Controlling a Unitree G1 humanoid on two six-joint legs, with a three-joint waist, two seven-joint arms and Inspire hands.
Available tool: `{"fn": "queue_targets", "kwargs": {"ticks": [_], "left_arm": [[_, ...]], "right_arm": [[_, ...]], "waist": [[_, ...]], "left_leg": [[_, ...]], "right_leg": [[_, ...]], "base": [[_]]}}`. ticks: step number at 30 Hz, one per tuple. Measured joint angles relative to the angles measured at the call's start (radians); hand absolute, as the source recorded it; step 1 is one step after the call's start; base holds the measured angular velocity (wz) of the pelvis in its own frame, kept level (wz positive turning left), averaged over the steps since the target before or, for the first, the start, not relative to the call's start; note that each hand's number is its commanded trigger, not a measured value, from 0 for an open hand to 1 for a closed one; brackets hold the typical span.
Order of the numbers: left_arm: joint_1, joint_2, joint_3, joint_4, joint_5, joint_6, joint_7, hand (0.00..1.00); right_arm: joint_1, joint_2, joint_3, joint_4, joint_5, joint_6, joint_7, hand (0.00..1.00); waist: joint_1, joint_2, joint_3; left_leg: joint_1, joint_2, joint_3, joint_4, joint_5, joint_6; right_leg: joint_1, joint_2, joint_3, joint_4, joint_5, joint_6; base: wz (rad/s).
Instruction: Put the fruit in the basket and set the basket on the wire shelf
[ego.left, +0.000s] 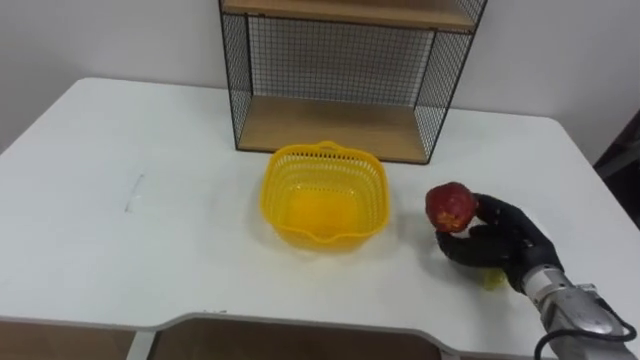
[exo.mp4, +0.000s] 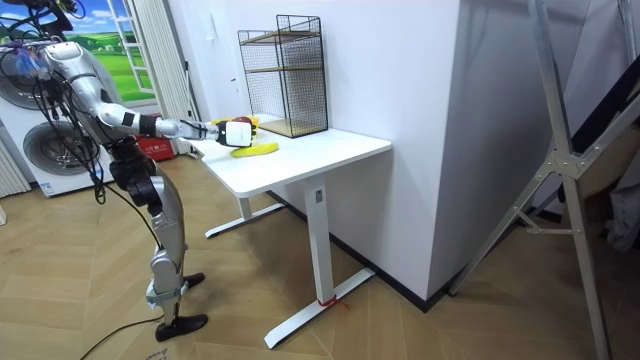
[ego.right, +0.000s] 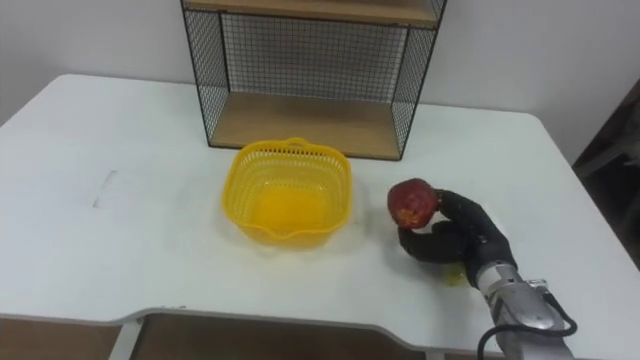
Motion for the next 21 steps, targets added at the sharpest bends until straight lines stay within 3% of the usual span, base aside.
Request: {"fn": "queue_targets", "kwargs": {"ticks": [4, 10, 21], "left_arm": [[-0.001, 0.000, 0.001, -0.005, 0.000, -0.001, 0.002, 0.00], [-0.002, 0.000, -0.001, -0.003, -0.001, -0.023, 0.005, 0.00], [-0.001, -0.005, -0.005, 0.002, -0.003, -0.023, 0.005, 0.00]], "right_arm": [[0.012, 0.013, -0.014, -0.004, 0.109, -0.010, 0.007, 1.00], [0.011, 0.013, -0.015, -0.006, 0.132, -0.012, 0.025, 1.00], [0.024, 0.008, 0.009, -0.102, 0.049, 0.013, -0.015, 1.00]], "waist": [[-0.012, 0.004, -0.0020], [-0.027, 0.007, -0.0030], [-0.023, 0.015, 0.0004]], "left_leg": [[0.000, -0.001, 0.000, 0.002, 0.000, 0.000], [0.004, -0.001, 0.003, -0.001, -0.001, -0.001], [0.008, 0.000, 0.018, -0.024, 0.000, -0.001]], "right_leg": [[0.000, 0.000, 0.001, -0.003, 0.001, 0.000], [0.000, 0.000, 0.003, -0.003, 0.001, 0.000], [-0.008, -0.001, 0.015, 0.001, 0.002, 0.000]], "base": [[0.00], [-0.02], [-0.02]]}}
